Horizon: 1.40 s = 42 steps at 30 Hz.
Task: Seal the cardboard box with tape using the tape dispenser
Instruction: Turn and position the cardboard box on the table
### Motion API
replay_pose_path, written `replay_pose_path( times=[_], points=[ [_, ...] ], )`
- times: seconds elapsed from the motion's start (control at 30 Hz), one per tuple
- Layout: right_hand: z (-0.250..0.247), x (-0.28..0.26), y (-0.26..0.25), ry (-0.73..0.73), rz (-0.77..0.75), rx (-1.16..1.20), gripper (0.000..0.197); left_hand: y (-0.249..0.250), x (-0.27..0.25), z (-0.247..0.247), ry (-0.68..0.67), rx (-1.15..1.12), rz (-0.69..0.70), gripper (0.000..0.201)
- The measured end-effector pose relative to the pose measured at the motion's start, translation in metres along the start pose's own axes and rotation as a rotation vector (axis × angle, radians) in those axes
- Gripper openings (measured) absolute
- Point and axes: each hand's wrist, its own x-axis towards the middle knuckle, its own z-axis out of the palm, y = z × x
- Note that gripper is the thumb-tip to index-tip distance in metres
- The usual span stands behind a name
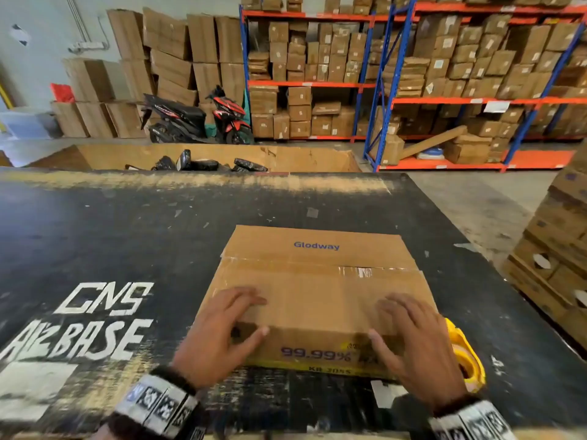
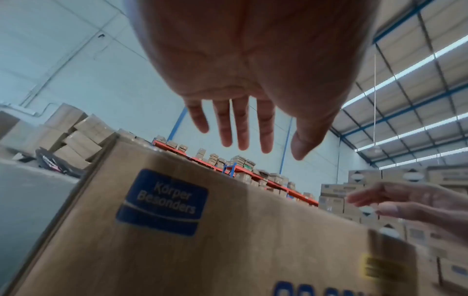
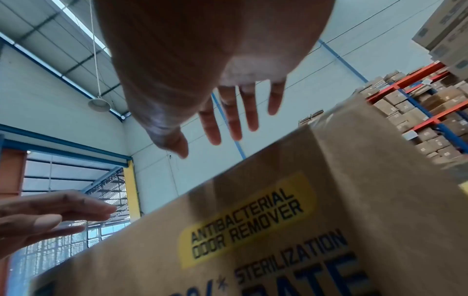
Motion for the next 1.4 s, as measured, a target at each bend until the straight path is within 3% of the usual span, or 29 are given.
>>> replay_pose_path(
  times=[0.1, 0.17, 0.43, 0.6, 0.7, 0.83, 1.0, 1.1, 1.17, 1.23, 1.3, 1.37, 1.4],
  points=[
    [0.016, 0.024, 0.002, -0.178, 0.073, -0.165, 0.058, -0.016, 0.024, 0.011, -0.173, 0.211, -0.013, 0.068],
    [0.025, 0.029, 0.002, -0.255, 0.106, -0.192, 0.061, -0.021, 0.023, 0.017, -0.257, 0.268, -0.052, 0.076],
    [0.031, 0.013, 0.001, -0.286, 0.043, -0.206, 0.071, -0.01, -0.006, 0.016, -0.217, 0.307, -0.128, 0.074],
    [0.032, 0.015, 0.003, -0.304, 0.043, -0.208, 0.076, 0.024, 0.044, 0.029, -0.149, 0.199, -0.101, 0.066],
    [0.031, 0.015, 0.001, -0.322, 0.056, -0.202, 0.071, 0.045, 0.077, 0.06, -0.205, 0.219, -0.054, 0.074],
    [0.025, 0.029, -0.001, -0.282, 0.055, -0.186, 0.064, 0.056, 0.093, 0.088, -0.289, 0.297, -0.109, 0.076],
    [0.032, 0.068, 0.007, -0.471, 0.065, -0.154, 0.08, 0.055, 0.092, 0.091, -0.316, 0.346, -0.113, 0.077],
    [0.039, 0.076, 0.012, -0.541, 0.062, -0.142, 0.078, 0.057, 0.093, 0.092, -0.295, 0.338, -0.135, 0.074],
    [0.034, 0.075, 0.023, -0.554, 0.064, -0.015, 0.074, 0.058, 0.091, 0.093, -0.271, 0.331, -0.14, 0.072],
    [0.022, 0.068, 0.042, -0.415, 0.089, 0.264, 0.064, 0.058, 0.09, 0.093, -0.249, 0.328, -0.137, 0.071],
    [0.01, 0.054, 0.074, -0.109, 0.219, 0.431, 0.053, 0.057, 0.09, 0.093, -0.236, 0.315, -0.137, 0.07],
    [0.001, 0.034, 0.113, 0.055, 0.461, 0.364, 0.048, 0.056, 0.09, 0.094, -0.218, 0.307, -0.139, 0.069],
    [0.002, 0.023, 0.135, 0.038, 0.577, 0.284, 0.049, 0.056, 0.09, 0.094, -0.211, 0.306, -0.142, 0.068]
  ],
)
